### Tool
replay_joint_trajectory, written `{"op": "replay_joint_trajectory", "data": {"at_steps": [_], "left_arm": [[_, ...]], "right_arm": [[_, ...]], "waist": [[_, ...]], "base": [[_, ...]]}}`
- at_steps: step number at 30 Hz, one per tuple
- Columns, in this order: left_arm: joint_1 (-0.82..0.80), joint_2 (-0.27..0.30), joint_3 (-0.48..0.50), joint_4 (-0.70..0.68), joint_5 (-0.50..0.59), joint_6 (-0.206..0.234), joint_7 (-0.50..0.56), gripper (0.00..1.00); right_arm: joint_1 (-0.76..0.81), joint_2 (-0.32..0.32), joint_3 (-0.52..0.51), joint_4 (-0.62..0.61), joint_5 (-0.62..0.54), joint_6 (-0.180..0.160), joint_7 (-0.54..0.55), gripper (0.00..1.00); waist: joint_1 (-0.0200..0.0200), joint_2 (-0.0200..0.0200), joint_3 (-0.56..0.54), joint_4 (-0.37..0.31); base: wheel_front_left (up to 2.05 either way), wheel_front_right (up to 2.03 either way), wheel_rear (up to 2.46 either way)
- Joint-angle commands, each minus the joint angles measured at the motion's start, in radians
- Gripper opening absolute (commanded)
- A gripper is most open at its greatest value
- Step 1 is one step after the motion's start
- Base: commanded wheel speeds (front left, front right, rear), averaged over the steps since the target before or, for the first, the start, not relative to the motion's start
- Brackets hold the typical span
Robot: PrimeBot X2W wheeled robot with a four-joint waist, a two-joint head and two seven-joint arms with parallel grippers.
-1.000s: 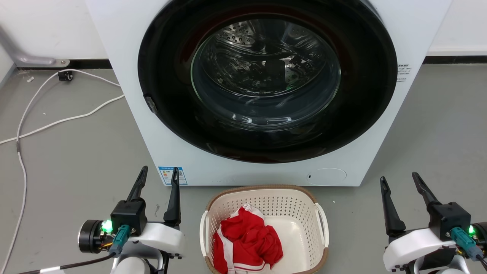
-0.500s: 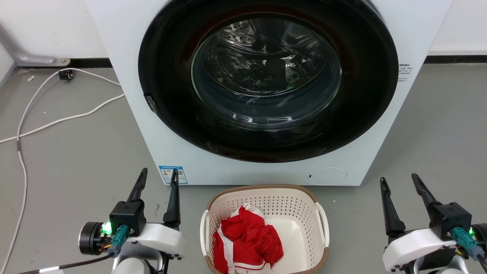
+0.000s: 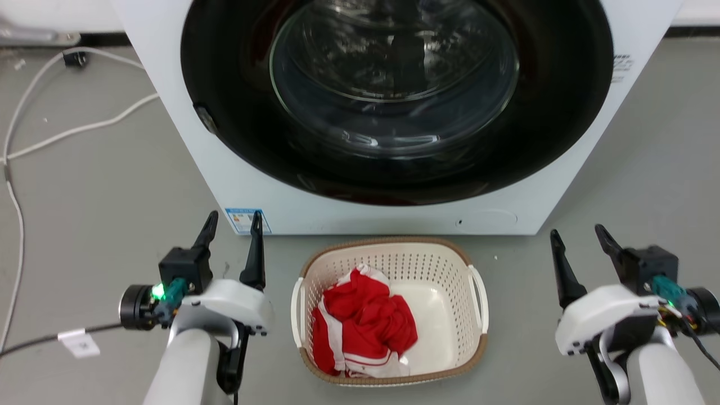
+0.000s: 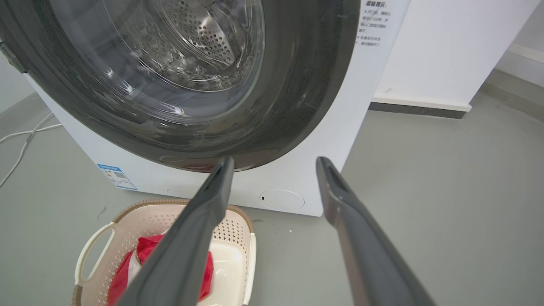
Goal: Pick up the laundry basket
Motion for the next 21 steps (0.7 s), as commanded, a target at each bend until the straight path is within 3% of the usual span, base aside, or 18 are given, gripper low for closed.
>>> {"op": "replay_joint_trajectory", "data": {"at_steps": [1,21], "left_arm": [[-0.027,0.007,0.001,0.021,-0.007,-0.005,0.003,1.0],[-0.433,0.065,-0.028,0.498,-0.131,-0.081,0.105,1.0]], "right_arm": [[-0.027,0.003,0.005,0.016,0.002,-0.001,0.007,1.0],[-0.386,0.003,0.095,0.424,0.057,-0.001,0.208,1.0]], "waist": [[0.0,-0.0001,0.037,-0.004],[0.0,-0.0001,0.345,-0.029]], "base": [[0.0,0.0,0.0],[0.0,0.0,0.0]]}}
